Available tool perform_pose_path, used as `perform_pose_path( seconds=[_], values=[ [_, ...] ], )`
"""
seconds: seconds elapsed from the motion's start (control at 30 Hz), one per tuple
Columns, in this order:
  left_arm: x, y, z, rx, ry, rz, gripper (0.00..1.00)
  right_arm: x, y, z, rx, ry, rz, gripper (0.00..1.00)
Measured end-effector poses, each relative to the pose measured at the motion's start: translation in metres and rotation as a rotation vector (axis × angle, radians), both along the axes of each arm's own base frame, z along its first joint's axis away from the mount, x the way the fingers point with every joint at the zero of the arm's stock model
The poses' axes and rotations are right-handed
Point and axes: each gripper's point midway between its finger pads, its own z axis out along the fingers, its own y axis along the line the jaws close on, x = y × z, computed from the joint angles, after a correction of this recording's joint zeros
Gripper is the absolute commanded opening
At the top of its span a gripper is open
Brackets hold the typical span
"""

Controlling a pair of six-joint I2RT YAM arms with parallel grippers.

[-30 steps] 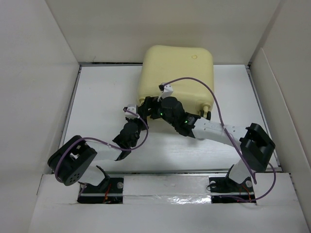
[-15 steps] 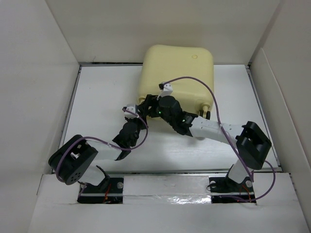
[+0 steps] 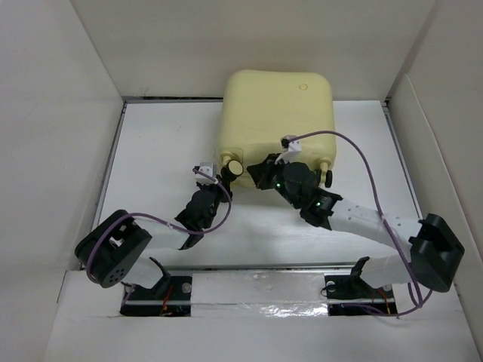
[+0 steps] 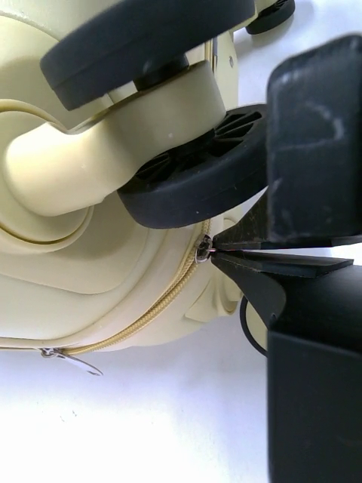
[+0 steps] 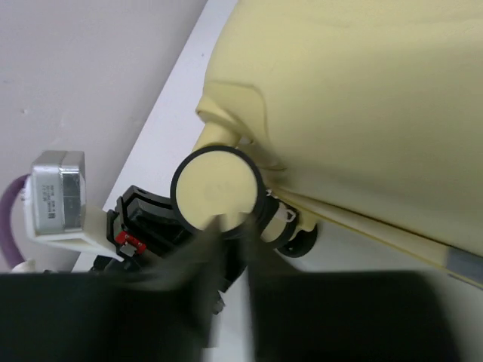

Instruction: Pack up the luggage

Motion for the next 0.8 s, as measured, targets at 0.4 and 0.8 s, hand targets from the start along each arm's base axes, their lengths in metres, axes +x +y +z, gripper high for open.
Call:
perform_pose_path(
  seconds=[0.4, 0.8],
  values=[
    [-0.006, 0.003, 0.005, 0.022, -0.001, -0.002, 0.0, -0.012, -0.029, 0.01, -0.012, -0.032, 0.031, 0.98],
    [-0.007, 0.002, 0.004, 0.041, -0.004, -0.003, 0.0, -0.003, 0.035, -0.038, 0.004, 0.118, 0.214, 1.0]
  ],
)
